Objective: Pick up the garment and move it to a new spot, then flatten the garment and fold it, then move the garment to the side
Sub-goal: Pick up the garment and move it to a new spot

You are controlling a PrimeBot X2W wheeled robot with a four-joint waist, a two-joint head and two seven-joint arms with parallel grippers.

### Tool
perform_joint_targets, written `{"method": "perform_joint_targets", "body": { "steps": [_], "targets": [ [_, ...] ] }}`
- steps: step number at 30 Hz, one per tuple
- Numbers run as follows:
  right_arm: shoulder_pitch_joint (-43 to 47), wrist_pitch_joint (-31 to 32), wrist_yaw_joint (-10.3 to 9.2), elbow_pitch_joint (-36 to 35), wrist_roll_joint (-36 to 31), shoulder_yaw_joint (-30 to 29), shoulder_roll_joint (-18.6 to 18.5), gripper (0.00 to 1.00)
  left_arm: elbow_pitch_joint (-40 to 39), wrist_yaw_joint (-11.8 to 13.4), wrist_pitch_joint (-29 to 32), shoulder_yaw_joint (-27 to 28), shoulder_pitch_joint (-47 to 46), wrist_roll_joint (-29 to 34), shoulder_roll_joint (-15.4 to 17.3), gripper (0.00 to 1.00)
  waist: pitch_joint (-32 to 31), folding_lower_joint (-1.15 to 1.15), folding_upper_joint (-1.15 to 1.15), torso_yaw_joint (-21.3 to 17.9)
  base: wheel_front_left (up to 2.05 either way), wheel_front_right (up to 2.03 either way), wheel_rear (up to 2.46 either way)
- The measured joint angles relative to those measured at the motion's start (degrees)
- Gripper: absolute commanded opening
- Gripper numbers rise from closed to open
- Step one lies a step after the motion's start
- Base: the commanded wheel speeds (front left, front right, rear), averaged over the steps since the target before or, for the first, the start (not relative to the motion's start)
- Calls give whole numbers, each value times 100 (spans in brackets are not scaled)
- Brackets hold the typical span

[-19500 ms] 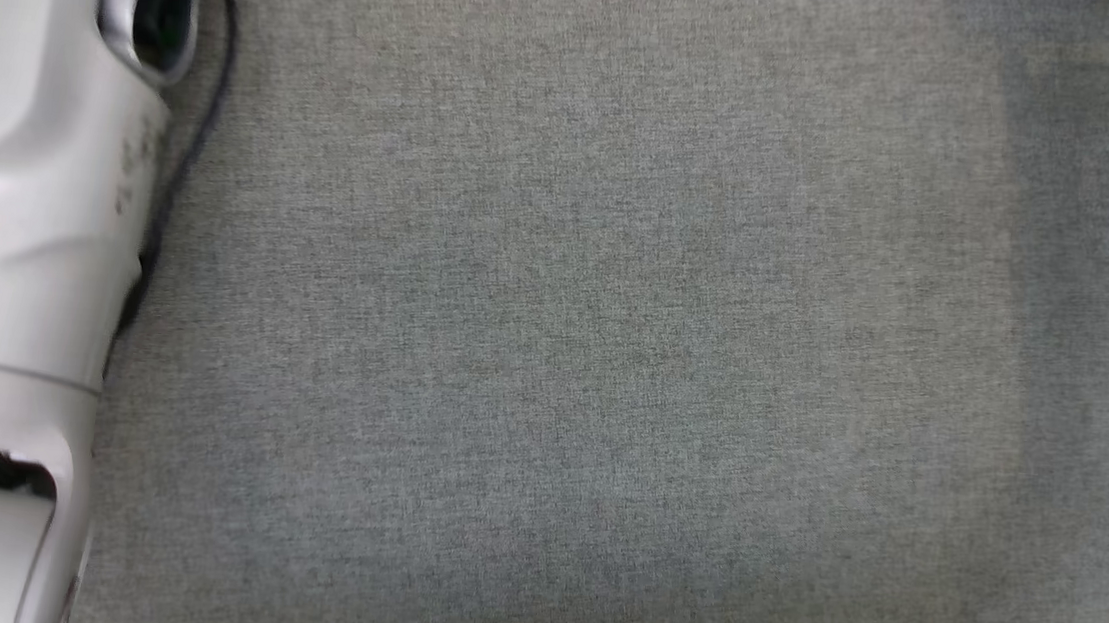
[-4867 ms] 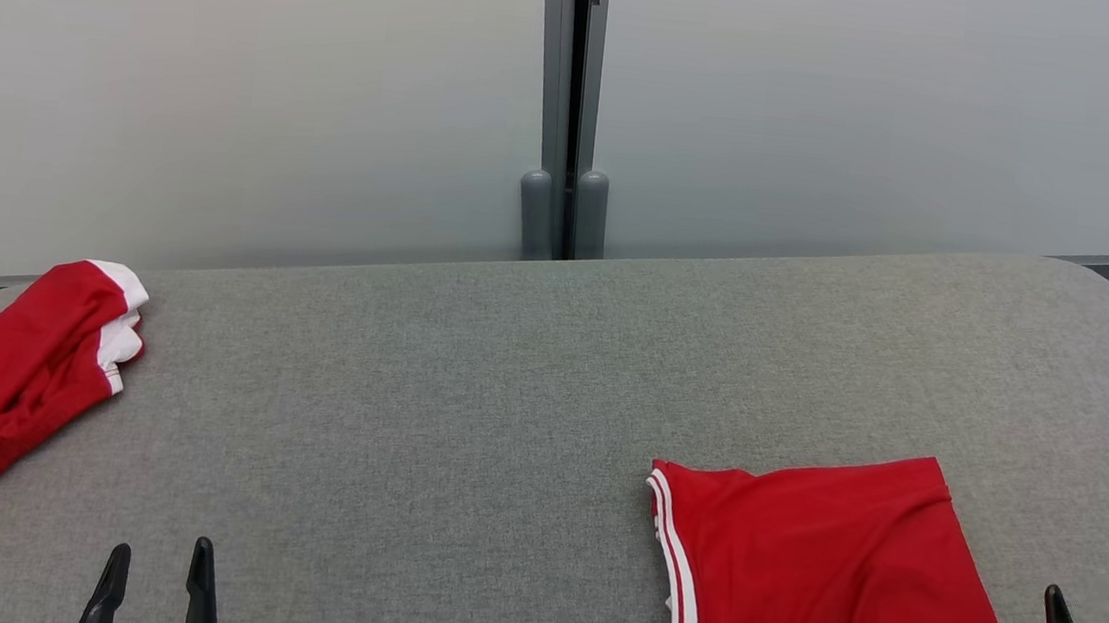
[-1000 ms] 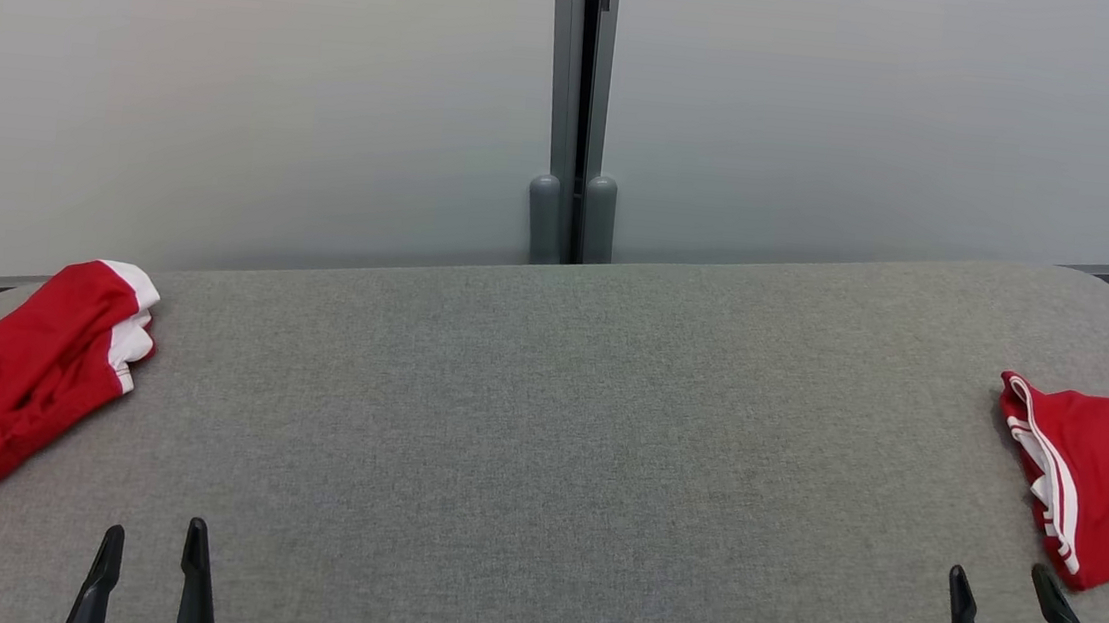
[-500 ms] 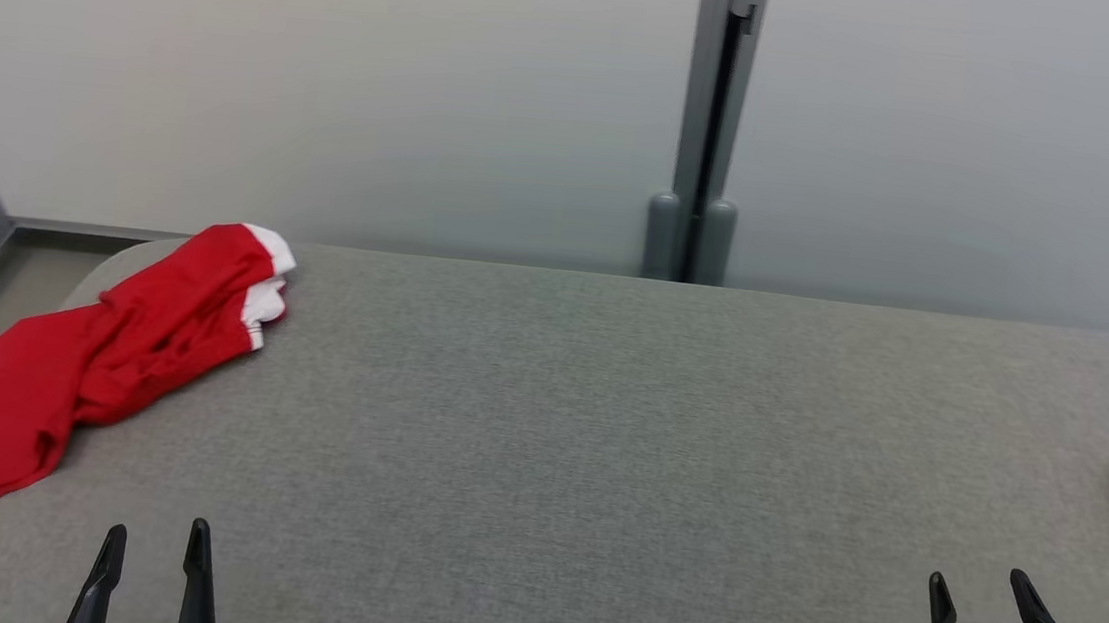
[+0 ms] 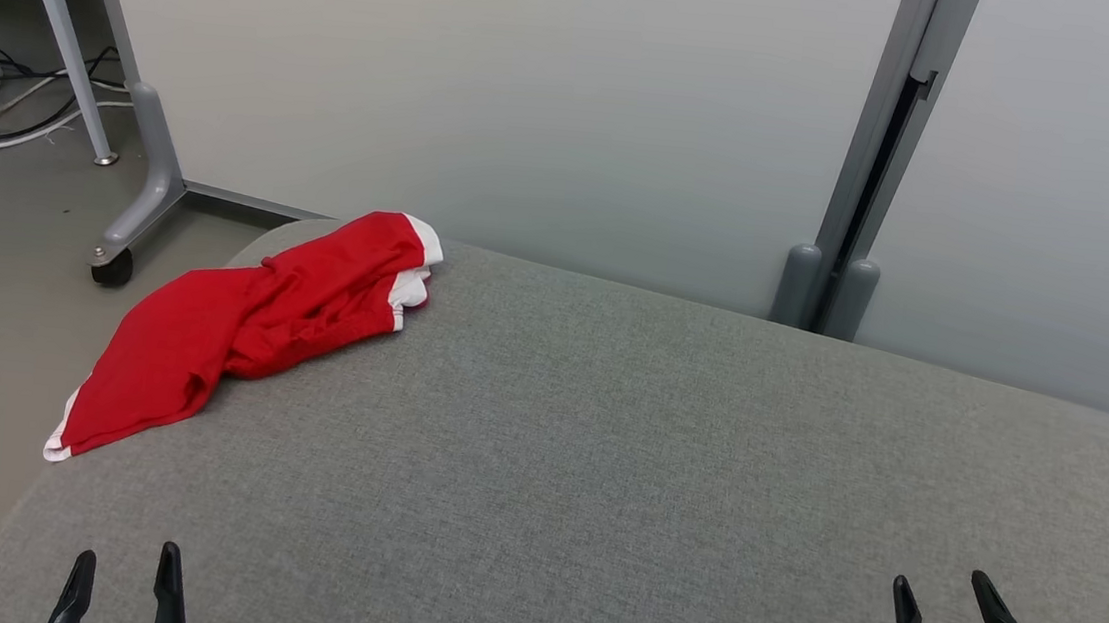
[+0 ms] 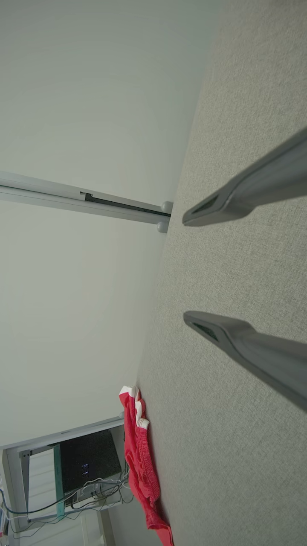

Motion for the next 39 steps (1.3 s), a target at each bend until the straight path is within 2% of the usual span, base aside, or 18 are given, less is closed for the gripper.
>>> {"method": "perform_joint_targets", "body": {
  "steps": [11, 14, 20, 23, 29, 34, 39],
  "targets": [
    [-69, 0, 0, -136, -81, 32, 0, 100, 48, -43, 0, -104, -352, -43, 0, 100, 433, 0, 0, -200, 0, 0, 0],
    [-337, 0, 0, -297, -130, 52, -141, 100, 256, -100, -1, -245, -895, -349, 3, 100, 778, 0, 0, -256, 0, 0, 0],
    [-989, 0, 0, -688, -78, 38, -625, 100, 1228, -190, 3, -375, -2491, -408, 3, 100, 1777, 0, 0, -349, 0, 0, 0],
    [-1183, 0, 0, -861, -54, 26, -802, 100, 1794, -171, 230, -291, -3385, -519, 152, 100, 2304, 0, 0, -399, 0, 0, 0],
    [-1481, 0, 0, -1147, 5, 238, -1035, 100, 2771, -88, 804, 29, -4953, -731, 704, 100, 3222, 0, 0, -534, 0, 0, 0],
    [-1517, 0, 0, -1241, 57, 296, -1118, 100, 3530, -31, 1325, 198, -5728, -938, 999, 100, 3631, 0, 0, -690, 0, 0, 0],
    [-1526, -19, 0, -1355, 94, 294, -1161, 100, 4391, 111, 2242, 1, -6282, -829, 1238, 100, 3890, 0, 0, -895, 0, 0, 0]
  ]
}}
